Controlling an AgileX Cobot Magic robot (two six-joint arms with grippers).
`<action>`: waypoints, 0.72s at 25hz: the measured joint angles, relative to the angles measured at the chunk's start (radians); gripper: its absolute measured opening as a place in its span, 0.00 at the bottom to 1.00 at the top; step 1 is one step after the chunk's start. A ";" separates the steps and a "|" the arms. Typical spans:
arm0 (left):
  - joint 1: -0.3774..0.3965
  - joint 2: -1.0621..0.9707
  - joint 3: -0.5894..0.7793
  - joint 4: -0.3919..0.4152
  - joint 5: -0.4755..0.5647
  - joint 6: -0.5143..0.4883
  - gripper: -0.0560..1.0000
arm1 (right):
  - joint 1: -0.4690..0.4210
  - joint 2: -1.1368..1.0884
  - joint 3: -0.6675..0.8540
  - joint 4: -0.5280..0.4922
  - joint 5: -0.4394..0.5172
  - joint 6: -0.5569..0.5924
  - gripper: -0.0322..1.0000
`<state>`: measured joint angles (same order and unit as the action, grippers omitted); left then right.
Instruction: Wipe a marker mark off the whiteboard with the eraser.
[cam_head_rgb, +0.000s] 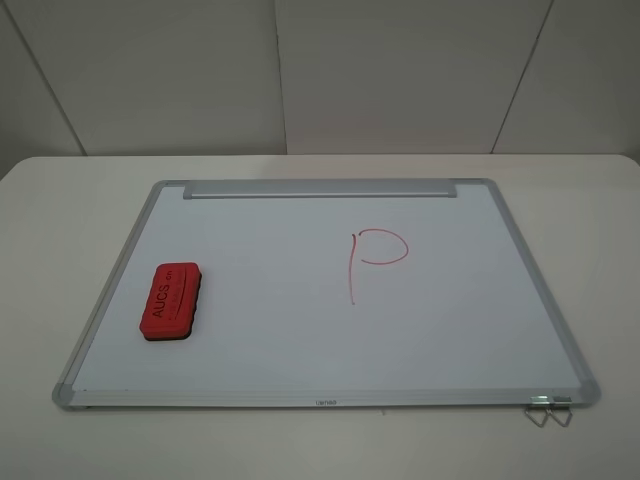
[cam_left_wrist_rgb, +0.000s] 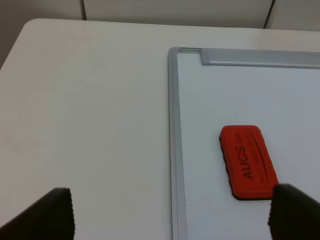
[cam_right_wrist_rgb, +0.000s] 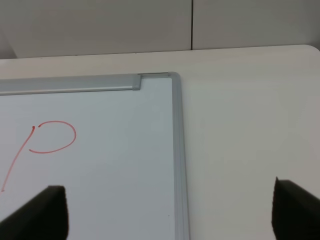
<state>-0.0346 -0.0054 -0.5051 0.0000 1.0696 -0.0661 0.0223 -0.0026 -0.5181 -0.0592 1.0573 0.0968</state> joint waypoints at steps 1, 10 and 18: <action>0.000 0.000 0.000 0.006 0.000 0.000 0.79 | 0.000 0.000 0.000 0.000 0.000 0.000 0.73; 0.000 0.000 0.000 0.000 0.000 0.007 0.79 | 0.000 0.000 0.000 0.000 0.000 0.000 0.73; 0.000 0.000 0.000 0.000 0.000 0.007 0.79 | 0.000 0.000 0.000 0.000 0.000 0.000 0.73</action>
<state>-0.0346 -0.0054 -0.5051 0.0000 1.0696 -0.0587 0.0223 -0.0026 -0.5181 -0.0592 1.0573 0.0968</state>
